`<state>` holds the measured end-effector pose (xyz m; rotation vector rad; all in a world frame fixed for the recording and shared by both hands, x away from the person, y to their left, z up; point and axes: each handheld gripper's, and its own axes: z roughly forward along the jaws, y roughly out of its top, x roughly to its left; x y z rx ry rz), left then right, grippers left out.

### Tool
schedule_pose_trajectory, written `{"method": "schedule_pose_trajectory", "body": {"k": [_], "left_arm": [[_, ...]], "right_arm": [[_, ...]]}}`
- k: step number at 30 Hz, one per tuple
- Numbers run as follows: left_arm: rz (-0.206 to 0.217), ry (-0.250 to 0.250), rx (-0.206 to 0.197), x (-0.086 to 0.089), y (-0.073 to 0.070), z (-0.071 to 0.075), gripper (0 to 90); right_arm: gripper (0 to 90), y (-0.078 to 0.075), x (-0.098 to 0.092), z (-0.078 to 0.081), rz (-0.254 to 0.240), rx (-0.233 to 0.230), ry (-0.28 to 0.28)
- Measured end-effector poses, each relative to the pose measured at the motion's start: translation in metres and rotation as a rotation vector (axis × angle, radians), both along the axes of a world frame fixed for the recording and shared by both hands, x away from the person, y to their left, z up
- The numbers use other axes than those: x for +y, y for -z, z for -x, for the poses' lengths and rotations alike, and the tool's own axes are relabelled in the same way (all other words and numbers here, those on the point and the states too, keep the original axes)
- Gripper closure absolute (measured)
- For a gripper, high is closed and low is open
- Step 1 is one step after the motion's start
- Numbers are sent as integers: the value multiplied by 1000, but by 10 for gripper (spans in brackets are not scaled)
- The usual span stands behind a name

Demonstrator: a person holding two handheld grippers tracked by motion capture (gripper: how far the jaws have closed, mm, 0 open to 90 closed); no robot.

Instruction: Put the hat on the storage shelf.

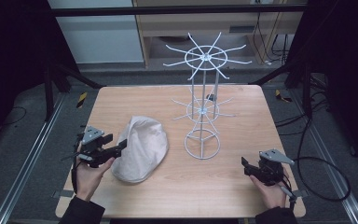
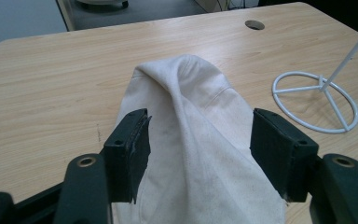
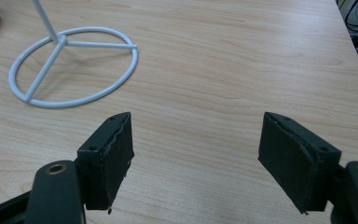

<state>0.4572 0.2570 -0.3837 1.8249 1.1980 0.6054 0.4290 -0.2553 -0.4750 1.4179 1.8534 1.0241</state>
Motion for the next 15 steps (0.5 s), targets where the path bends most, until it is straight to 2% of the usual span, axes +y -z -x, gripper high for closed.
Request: {"method": "schedule_pose_trajectory", "body": {"k": [15], "left_arm": [[-34, 10, 47, -16, 4, -20, 377]], "right_arm": [[284, 0, 0, -1, -2, 11, -12]]}}
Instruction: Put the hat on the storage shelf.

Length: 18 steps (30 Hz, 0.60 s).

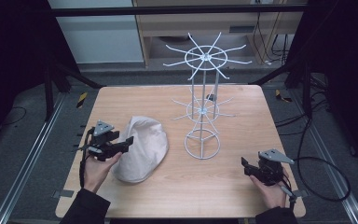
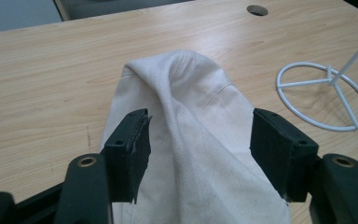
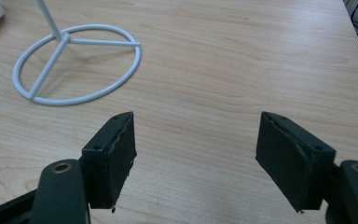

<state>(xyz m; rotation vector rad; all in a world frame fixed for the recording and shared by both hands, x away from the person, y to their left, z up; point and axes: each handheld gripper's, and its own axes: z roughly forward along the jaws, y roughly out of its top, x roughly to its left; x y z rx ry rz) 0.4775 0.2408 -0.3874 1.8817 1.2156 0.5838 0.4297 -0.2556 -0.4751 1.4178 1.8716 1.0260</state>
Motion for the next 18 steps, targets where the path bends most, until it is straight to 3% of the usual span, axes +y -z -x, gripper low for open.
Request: {"method": "schedule_pose_trajectory", "body": {"k": [18], "left_arm": [[-78, -6, 81, -15, 13, -24, 411]], "right_arm": [[296, 0, 0, 0, -3, 7, -6]]}}
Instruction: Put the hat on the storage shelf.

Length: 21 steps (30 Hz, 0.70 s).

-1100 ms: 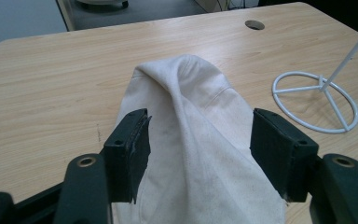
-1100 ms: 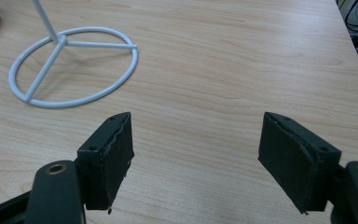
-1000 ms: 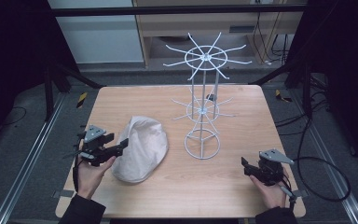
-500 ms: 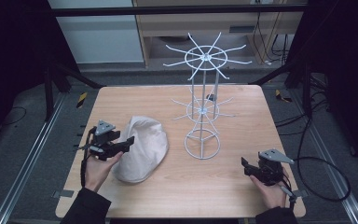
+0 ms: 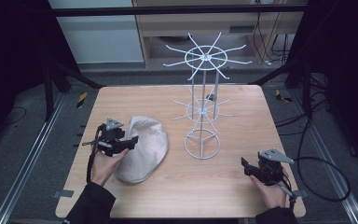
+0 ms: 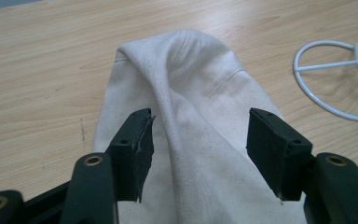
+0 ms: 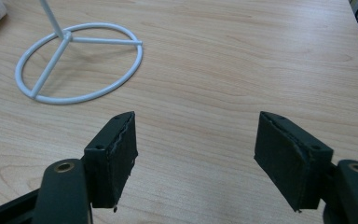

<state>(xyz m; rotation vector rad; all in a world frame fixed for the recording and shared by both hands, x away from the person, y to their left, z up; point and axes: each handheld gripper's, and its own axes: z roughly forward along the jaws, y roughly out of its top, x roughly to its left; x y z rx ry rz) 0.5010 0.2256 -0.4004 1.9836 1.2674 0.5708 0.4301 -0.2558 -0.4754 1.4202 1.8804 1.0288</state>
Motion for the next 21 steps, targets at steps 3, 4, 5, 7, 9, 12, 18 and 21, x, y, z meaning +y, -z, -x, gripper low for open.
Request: {"method": "schedule_pose_trajectory", "body": {"k": [3, 4, 5, 7, 9, 12, 18, 21], "left_arm": [[-14, -1, 13, -1, 3, -4, 437], [-18, -4, 20, -2, 4, -6, 437], [-27, -8, 25, -2, 6, -7, 441], [-34, -12, 35, -3, 9, -10, 459], [-46, -10, 51, -3, 11, -12, 475], [-54, -10, 72, -2, 15, -16, 516], [-35, -10, 105, 0, 23, -20, 583], [-26, -4, 122, 1, 27, -22, 645]], "right_arm": [[300, 0, 0, 0, -3, 3, -1], [301, 0, 0, 0, -3, 4, -1], [301, 0, 0, 0, -2, 3, 0], [302, 0, -1, 0, -3, 2, 0], [303, 0, -1, 0, -2, 4, -1], [305, 0, -1, 0, -3, 6, -2], [305, 1, 0, 0, -5, 17, -9], [304, 1, 0, -1, 2, 14, -13]]}}
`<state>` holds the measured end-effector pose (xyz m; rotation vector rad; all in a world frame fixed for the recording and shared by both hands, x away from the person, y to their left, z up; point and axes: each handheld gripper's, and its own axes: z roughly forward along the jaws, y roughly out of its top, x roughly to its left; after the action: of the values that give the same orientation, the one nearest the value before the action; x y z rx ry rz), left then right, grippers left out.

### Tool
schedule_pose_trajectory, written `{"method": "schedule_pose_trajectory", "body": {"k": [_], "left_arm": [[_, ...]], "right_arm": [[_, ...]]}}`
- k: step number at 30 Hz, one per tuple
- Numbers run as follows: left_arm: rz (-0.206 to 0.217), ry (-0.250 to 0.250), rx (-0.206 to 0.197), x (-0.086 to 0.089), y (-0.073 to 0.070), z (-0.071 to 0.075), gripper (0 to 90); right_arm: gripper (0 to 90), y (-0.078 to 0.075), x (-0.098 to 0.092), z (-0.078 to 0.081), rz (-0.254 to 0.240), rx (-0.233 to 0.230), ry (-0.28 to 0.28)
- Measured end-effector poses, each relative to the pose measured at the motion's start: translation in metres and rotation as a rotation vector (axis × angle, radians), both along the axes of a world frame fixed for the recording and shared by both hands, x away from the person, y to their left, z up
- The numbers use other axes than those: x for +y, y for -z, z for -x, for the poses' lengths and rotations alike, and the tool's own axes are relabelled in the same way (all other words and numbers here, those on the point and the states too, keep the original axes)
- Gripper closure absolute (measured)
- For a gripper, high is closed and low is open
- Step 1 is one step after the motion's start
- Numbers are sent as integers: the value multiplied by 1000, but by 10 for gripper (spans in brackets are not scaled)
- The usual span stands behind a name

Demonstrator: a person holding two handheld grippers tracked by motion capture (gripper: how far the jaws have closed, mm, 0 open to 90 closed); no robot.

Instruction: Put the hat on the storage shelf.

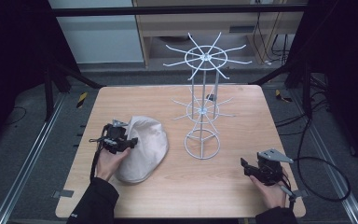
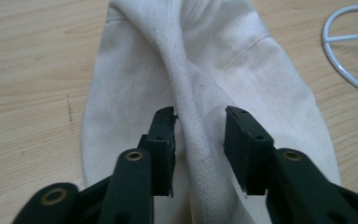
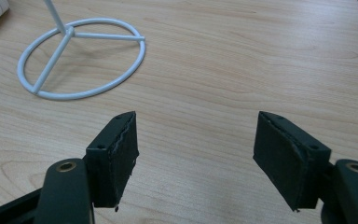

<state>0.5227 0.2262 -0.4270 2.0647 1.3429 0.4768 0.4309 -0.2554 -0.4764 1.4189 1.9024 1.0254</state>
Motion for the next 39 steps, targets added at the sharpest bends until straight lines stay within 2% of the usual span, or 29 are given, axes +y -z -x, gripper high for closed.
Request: {"method": "schedule_pose_trajectory", "body": {"k": [4, 5, 8, 14, 24, 26, 29, 34, 39], "left_arm": [[20, -4, 16, 0, 4, -2, 783], [23, -4, 20, 1, 4, -2, 783], [36, -10, 21, 1, 3, -2, 872], [53, -23, 21, 1, 0, 1, 880], [100, -10, -3, 4, -9, 10, 882], [128, -5, -24, 5, -14, 15, 882], [136, 5, -43, 6, -17, 19, 883], [195, 19, -92, 12, -27, 31, 883], [212, 27, -123, 16, -32, 37, 883]], "right_arm": [[304, 0, -1, 1, -9, 5, 3], [304, 0, -1, 1, -9, 5, 3], [304, 0, -1, 1, -8, 4, 4], [303, 1, -2, 0, -3, 4, 6], [303, 1, -3, 0, -9, 5, 10], [303, 1, -3, 0, -9, 5, 10], [303, 1, -3, 0, -11, 4, 11], [303, 1, -4, 0, -14, -2, 11], [304, 1, -4, 0, -14, -3, 12]]}}
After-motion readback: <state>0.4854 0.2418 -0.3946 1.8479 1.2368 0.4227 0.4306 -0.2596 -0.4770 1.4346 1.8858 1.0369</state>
